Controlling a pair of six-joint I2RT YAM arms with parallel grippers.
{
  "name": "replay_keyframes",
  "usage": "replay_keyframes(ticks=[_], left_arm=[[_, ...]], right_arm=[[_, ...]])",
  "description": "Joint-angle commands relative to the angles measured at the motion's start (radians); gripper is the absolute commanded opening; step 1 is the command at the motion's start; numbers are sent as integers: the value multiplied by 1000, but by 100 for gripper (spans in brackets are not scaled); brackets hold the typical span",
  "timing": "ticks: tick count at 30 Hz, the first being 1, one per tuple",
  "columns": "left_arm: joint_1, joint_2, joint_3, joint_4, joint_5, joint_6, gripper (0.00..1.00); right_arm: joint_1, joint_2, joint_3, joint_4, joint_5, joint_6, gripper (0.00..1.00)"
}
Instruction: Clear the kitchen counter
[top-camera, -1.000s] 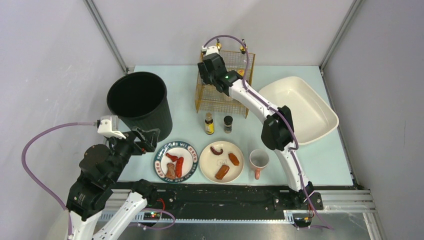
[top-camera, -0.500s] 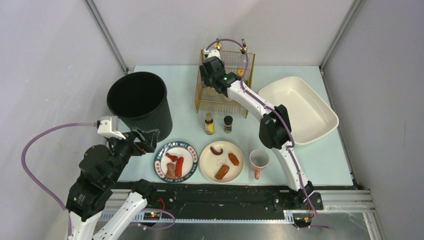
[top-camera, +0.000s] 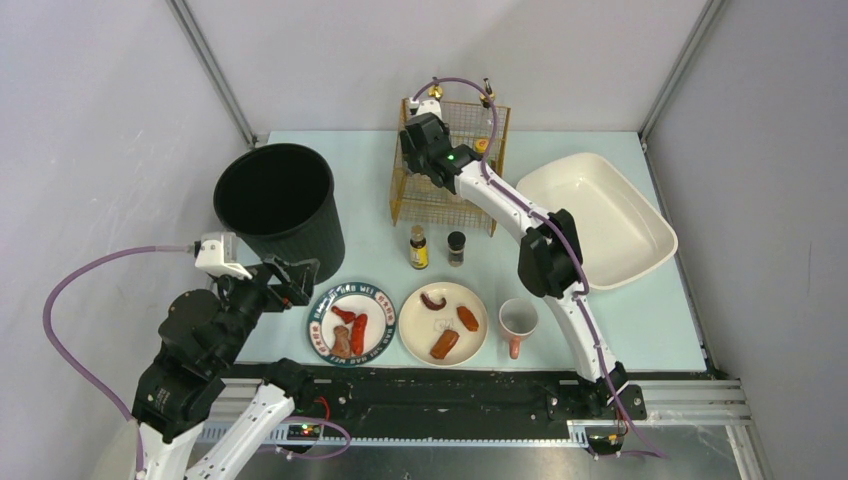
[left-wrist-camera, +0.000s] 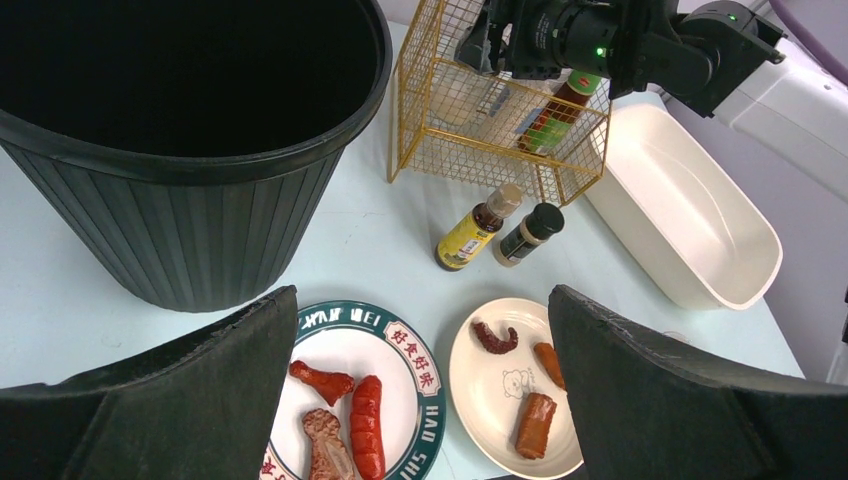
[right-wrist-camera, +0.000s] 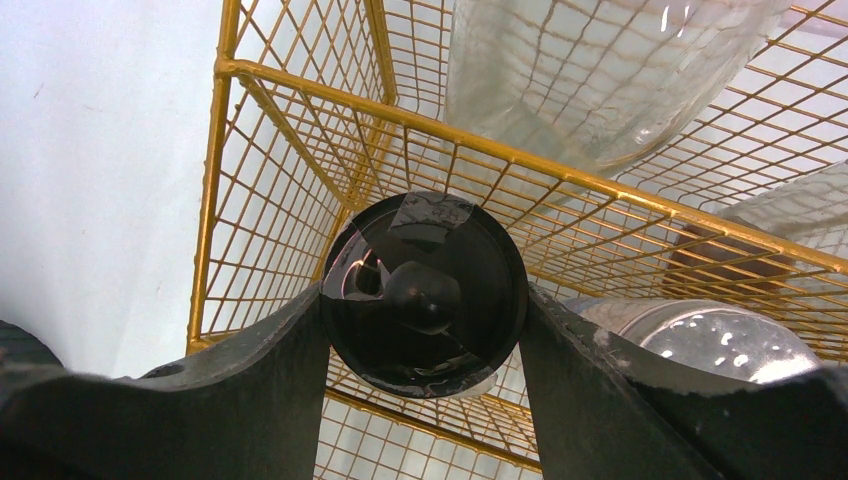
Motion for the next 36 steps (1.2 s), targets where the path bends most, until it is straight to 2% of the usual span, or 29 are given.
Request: replay_keyframes(ticks=[1,15,27,31,36], left_arm=[[-3,-9,19,5,-10,4,98],[-3,-5,20,6,-5,-1,98],[-3,-10,33,6,-1,-2,98],[-3,-12,40,5,1,-3,98],[-3,-17,46,5,4,-4,98]], right_arm=[[-3,-4,45,3,8,-3,58],[10,-70,44,11,-12,-19,77],[48,-180,25,26,-11,-45,80],[75,-252,-13,47,7,-74,81],[122,-385,-141,77,21,-113,82]])
